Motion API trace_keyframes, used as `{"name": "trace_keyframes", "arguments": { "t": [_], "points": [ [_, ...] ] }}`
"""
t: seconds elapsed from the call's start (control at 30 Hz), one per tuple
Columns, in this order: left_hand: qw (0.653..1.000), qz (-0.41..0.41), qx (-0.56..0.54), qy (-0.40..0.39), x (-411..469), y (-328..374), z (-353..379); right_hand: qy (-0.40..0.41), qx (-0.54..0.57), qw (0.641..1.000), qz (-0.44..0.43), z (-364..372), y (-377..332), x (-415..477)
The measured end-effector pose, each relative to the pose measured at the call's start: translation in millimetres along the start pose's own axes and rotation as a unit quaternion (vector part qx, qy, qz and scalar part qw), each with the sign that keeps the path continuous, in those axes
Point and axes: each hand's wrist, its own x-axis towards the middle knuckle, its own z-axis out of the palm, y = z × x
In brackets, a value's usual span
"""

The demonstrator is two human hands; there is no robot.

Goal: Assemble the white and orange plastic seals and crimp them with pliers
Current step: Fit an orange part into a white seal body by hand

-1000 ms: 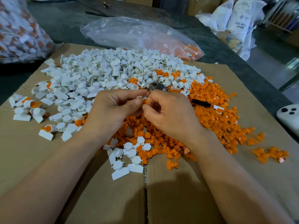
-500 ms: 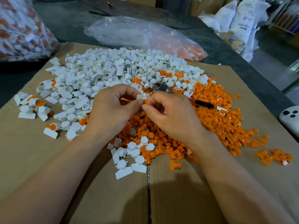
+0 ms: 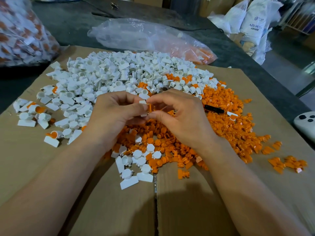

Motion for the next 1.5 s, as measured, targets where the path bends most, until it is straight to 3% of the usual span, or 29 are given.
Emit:
{"name": "trace_keyframes", "arguments": {
  "t": [0.63, 0.97, 1.5],
  "points": [
    [0.995, -0.087, 0.021, -0.047, -4.4, 3.7, -1.0, 0.012, -0.031, 0.999, -0.031, 2.2, 3.8, 0.4],
    [0.998, -0.05, 0.01, -0.025, -4.7, 7.9, 0.3, 0.011, 0.005, 0.999, -0.03, 3.3, 4.9, 1.5],
    [0.997, -0.078, -0.009, -0.01, -3.2, 9.0, 0.4, -0.005, 0.059, 0.998, -0.004, 2.6, 4.9, 1.3]
  ]
}}
